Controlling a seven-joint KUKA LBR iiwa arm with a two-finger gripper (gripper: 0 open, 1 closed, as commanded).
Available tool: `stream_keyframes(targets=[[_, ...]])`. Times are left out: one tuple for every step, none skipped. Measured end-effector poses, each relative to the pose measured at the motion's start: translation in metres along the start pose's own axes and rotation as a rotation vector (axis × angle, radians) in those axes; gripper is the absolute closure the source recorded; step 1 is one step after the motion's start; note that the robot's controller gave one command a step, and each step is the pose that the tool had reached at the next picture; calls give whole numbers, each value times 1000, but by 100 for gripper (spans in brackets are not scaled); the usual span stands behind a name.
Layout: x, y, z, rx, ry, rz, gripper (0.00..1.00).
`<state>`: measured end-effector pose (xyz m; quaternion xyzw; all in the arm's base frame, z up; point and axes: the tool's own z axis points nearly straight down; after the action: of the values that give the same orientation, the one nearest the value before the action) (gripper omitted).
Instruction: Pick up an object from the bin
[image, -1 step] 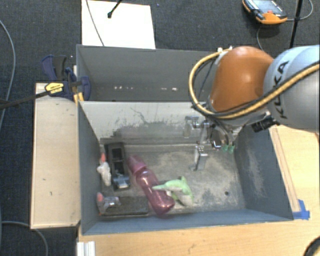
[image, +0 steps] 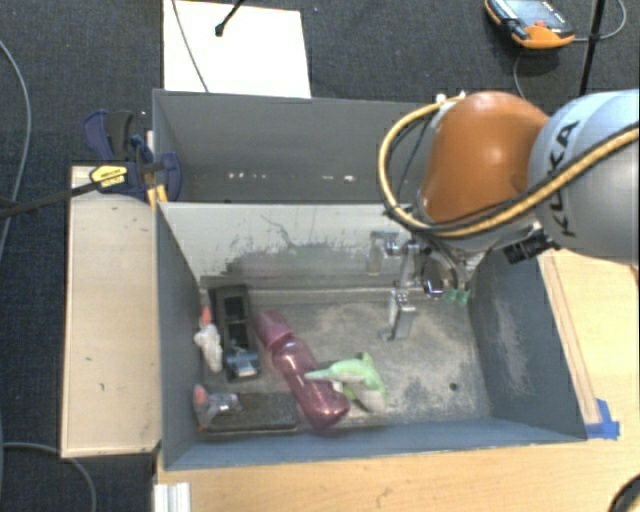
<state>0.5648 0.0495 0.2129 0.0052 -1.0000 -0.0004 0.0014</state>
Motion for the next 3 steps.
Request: stream_keyframes(targets=[[-5,1,-1,1,-7,-52,0],[19,-2,41,0,-7,-212,0],[45,16,96,0,-10,-92,0]])
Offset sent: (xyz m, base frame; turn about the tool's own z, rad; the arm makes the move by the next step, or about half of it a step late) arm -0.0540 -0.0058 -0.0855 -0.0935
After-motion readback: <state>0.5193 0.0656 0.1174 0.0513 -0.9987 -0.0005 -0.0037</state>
